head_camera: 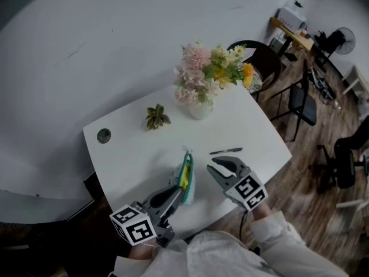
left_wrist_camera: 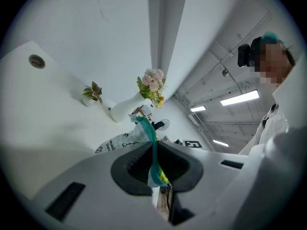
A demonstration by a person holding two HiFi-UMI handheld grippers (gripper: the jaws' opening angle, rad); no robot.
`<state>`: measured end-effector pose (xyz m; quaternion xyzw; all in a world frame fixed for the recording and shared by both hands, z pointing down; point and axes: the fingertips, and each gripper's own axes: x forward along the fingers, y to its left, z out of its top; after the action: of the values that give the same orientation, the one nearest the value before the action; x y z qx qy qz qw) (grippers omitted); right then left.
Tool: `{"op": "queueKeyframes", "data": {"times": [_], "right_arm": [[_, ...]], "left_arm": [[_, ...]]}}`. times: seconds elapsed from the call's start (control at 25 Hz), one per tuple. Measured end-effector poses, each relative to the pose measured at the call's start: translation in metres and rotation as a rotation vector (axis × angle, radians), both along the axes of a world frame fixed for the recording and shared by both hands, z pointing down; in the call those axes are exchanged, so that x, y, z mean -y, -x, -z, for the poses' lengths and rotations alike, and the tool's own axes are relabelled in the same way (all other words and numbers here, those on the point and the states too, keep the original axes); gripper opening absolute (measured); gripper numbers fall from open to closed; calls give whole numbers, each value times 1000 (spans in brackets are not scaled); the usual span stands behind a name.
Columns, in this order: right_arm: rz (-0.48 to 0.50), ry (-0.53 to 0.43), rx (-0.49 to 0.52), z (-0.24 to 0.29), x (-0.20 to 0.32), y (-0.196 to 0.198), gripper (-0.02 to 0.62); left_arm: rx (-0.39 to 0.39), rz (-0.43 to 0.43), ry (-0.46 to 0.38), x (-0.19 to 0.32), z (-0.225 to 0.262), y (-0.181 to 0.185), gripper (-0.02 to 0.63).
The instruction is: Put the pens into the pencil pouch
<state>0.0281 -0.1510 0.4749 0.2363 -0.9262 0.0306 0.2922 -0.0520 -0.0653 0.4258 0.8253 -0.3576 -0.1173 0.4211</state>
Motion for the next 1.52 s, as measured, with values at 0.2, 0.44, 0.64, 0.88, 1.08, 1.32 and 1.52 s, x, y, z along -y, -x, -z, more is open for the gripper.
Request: {"op": "queueKeyframes", "data": {"times": [0.2,0.44,0.64,0.88,1.08,1.32,1.52], "right_arm": [[19,-26,-151,-30,19,-15,75],[84,-67,-268,-60,36,-25,77],[225,-163,-460,-87,39,-36,77],[298,-172,-531,-97,50,-44,77],[317,-114,-554,-105,58,-50,77],[375,-20,-599,-108,57,-48,61],[379,17,-635,-108,54,-49,40]], "left_arm": [[-11,16,23,6,-5,1,32],[-19,37,39,12,-9,3,32],[-21,47,48,18,-12,2,32],[-13,48,46,19,-17,0,32],[-19,52,59,19,-15,-3,32],[-17,45,59,21,-16,-4,32],[-17,39,60,21,-17,-6,32]]}}
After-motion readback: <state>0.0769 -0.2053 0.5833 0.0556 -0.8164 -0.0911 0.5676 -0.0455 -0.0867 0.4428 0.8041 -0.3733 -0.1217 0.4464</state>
